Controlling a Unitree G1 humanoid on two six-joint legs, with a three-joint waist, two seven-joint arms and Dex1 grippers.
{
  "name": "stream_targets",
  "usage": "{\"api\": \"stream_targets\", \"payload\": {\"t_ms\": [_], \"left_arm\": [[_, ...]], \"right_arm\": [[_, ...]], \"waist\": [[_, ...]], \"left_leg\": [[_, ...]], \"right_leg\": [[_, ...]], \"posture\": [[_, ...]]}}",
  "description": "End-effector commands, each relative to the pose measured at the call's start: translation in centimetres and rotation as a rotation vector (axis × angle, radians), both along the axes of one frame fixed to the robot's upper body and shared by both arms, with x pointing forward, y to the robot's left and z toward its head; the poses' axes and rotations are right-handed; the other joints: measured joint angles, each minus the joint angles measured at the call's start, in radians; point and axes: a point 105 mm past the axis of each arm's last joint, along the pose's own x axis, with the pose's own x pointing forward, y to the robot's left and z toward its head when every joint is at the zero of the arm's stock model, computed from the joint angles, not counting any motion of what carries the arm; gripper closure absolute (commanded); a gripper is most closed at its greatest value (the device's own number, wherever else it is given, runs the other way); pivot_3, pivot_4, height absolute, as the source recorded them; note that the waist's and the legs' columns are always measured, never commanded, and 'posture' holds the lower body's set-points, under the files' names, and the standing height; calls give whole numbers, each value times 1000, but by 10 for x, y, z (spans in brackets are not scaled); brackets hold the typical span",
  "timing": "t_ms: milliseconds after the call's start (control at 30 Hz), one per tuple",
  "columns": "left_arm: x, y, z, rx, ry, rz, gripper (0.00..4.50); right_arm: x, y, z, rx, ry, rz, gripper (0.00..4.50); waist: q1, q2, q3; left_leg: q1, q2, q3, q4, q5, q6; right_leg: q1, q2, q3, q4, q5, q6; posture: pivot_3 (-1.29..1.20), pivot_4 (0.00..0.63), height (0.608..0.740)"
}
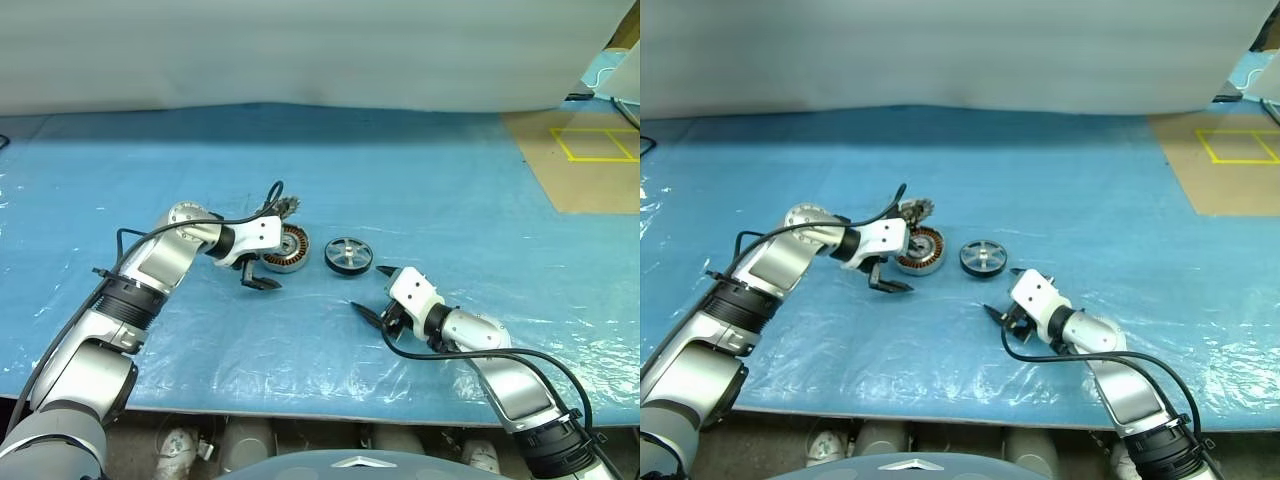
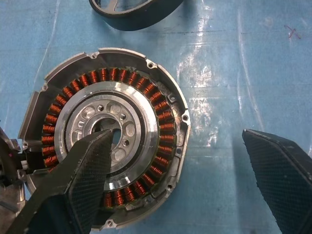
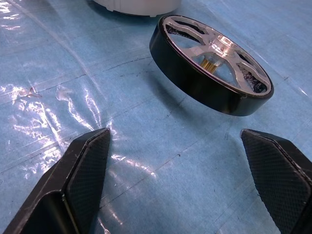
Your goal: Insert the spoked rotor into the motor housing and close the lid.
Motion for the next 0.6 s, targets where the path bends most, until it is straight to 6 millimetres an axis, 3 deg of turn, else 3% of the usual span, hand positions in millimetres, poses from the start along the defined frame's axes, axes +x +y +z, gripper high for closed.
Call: {"api": "stream_targets", "payload": {"t_ms": [33,433,533,600], "left_arm": [[1,2,0,30,-34,-17,49],[1,3,-15,90,-95,-48,49],[-7,0,-15,77,-76,-95,593],[-5,0,-16,75,-83,-79,1223]], "right_arm": [[-3,-3,-11,-24,35,-16,0],[-5,-2,-12,-22,39,-19,0],[-5,-2,-13,-22,39,-20,0],[-5,-2,-13,-22,39,-20,0]], "waist": [[0,0,0],[0,0,0],[0,0,0],[0,0,-1]], "left_leg": [[0,0,0,0,0,0],[0,0,0,0,0,0],[1,0,0,0,0,0],[1,0,0,0,0,0]], "right_leg": [[0,0,0,0,0,0],[0,0,0,0,0,0],[1,0,0,0,0,0],[1,0,0,0,0,0]], "posture": [[0,150,740],[0,150,740],[0,150,740],[0,150,740]]}}
